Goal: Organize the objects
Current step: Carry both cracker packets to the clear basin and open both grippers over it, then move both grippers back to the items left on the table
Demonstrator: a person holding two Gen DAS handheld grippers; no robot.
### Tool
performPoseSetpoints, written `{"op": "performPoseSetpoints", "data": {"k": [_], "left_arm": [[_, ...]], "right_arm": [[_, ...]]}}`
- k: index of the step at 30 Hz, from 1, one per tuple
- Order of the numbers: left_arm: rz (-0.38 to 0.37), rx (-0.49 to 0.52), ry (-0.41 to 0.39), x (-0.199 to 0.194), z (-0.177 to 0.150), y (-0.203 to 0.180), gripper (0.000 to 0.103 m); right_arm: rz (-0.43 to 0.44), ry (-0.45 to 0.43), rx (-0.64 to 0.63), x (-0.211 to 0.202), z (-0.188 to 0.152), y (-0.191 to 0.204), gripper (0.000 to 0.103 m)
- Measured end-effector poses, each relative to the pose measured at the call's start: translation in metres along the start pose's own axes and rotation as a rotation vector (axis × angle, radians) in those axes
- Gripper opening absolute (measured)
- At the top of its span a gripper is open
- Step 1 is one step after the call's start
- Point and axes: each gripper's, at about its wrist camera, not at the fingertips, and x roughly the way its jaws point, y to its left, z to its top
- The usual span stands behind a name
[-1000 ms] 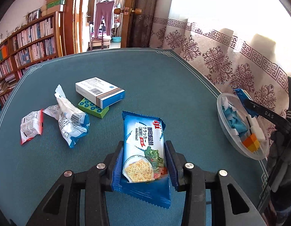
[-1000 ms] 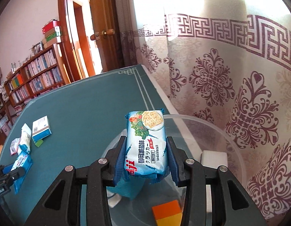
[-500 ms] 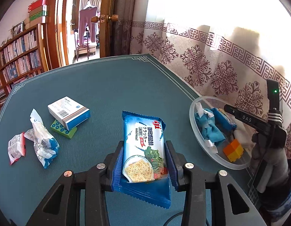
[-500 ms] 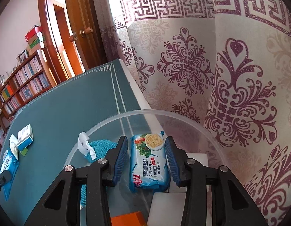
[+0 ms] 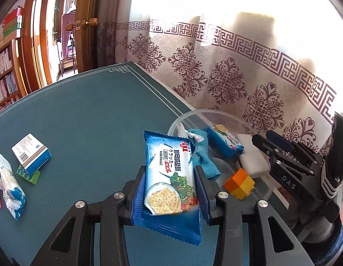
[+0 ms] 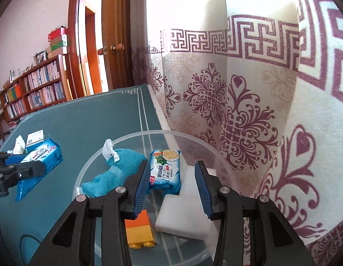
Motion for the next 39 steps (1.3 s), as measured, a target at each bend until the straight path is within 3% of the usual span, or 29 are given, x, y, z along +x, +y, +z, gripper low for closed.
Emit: {"op": "performPoseSetpoints", "data": {"k": [6,13,14,15,16,18,26,31,39], "left_arm": [[-0.098,0.064,0.008,0.014,0.012,-0.032,0.044],[-0.147,0.087,0.023,0.039,0.022,-0.056,0.044],[-0.147,0.082,0.026,0.043,0.022,-0.056,0.046],[-0.145,0.076,0.032,0.046,0.023,-0.056,0.054],[-0.142,0.065,0.030,0.047,0.022,-0.055,0.064],[-0.124,0.042,0.009,0.045,0.021,-0.048,0.071],[-0.039,-0.047,-0.026,0.032,0.019,-0.011,0.072],[0.013,-0.088,-0.033,0.027,0.012,0.005,0.085],[0.087,-0.084,-0.043,0.022,0.002,0.013,0.090]], "right_arm": [[0.009,-0.009,0.019,-0.017,-0.010,-0.012,0.043],[0.001,-0.023,0.055,-0.022,-0.012,-0.025,0.043],[0.002,-0.024,0.057,-0.022,-0.012,-0.025,0.043],[0.004,-0.024,0.058,-0.022,-0.012,-0.026,0.043],[0.005,-0.023,0.059,-0.022,-0.013,-0.026,0.043],[0.008,-0.023,0.061,-0.023,-0.013,-0.027,0.043],[0.015,-0.017,0.067,-0.020,-0.014,-0.025,0.043],[0.027,-0.008,0.052,-0.018,-0.016,-0.017,0.043],[0.059,0.016,0.030,-0.015,-0.019,-0.003,0.043]]}}
